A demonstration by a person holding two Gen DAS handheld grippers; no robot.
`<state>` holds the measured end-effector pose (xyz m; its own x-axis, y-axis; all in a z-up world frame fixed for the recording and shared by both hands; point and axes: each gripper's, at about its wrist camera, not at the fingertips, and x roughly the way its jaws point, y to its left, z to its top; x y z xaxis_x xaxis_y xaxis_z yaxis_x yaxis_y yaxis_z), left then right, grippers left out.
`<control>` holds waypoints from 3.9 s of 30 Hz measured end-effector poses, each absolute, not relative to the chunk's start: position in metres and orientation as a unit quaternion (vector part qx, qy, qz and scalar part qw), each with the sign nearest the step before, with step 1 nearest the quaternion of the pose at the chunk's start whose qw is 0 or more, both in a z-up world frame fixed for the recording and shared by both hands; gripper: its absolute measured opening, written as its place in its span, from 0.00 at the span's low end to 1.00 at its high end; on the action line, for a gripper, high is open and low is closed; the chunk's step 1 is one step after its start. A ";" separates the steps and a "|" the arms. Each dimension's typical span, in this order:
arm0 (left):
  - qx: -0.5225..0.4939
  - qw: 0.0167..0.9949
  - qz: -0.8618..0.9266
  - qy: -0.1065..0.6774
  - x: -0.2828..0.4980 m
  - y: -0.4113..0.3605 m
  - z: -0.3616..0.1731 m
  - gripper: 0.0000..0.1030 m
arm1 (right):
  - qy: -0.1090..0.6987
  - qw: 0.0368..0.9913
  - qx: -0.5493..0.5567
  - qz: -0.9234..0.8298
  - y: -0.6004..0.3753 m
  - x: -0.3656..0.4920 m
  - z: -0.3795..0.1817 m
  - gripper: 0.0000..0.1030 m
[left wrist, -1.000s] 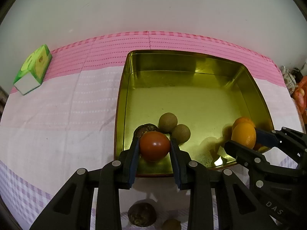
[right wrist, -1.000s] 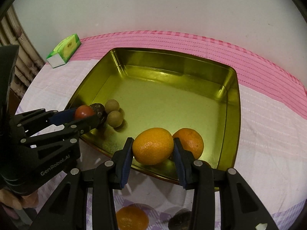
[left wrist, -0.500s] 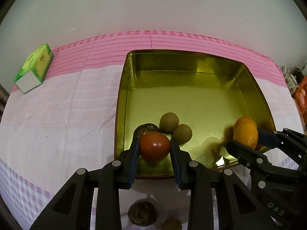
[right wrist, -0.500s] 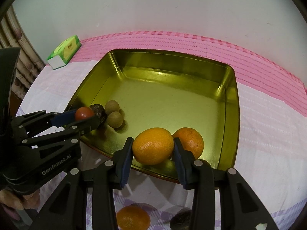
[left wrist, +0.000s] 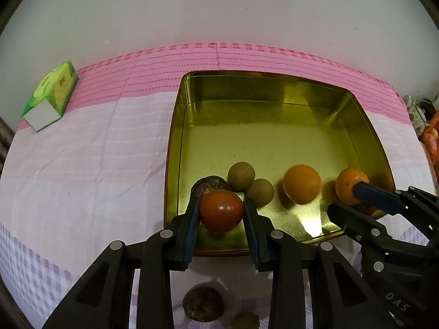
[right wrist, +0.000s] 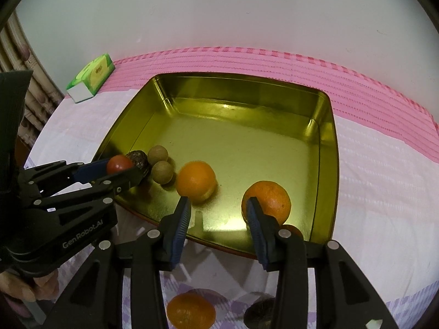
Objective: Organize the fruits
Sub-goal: 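Open the right tool to drop the yellow citrus into the tin, then move the right tool to a dark wrinkled fruit and grasp it while the left tool holds the tomato, then carry the tomato over the tin with the left tool and open it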
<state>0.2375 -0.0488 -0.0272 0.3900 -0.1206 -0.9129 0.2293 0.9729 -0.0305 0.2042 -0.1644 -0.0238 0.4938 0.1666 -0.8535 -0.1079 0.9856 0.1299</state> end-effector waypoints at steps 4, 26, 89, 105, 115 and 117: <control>0.053 0.835 -0.105 0.538 0.232 -0.048 -0.021 0.32 | 0.495 0.866 0.024 0.073 -0.165 0.201 -0.020 0.39; 0.039 0.851 -0.079 0.518 0.156 -0.007 0.025 0.32 | 0.472 0.879 0.039 0.060 -0.176 0.122 0.009 0.39; 0.057 0.815 -0.116 0.565 0.137 0.001 -0.041 0.32 | 0.522 0.850 0.066 0.031 -0.202 0.114 -0.056 0.39; 0.050 0.806 -0.161 0.568 0.125 -0.009 -0.040 0.32 | 0.519 0.852 0.062 0.027 -0.202 0.123 -0.059 0.35; 0.040 0.804 -0.162 0.571 0.124 -0.006 -0.040 0.32 | 0.520 0.851 0.073 0.029 -0.207 0.115 -0.059 0.35; 0.039 0.801 -0.163 0.574 0.125 -0.005 -0.040 0.31 | 0.520 0.851 0.071 0.029 -0.207 0.115 -0.059 0.35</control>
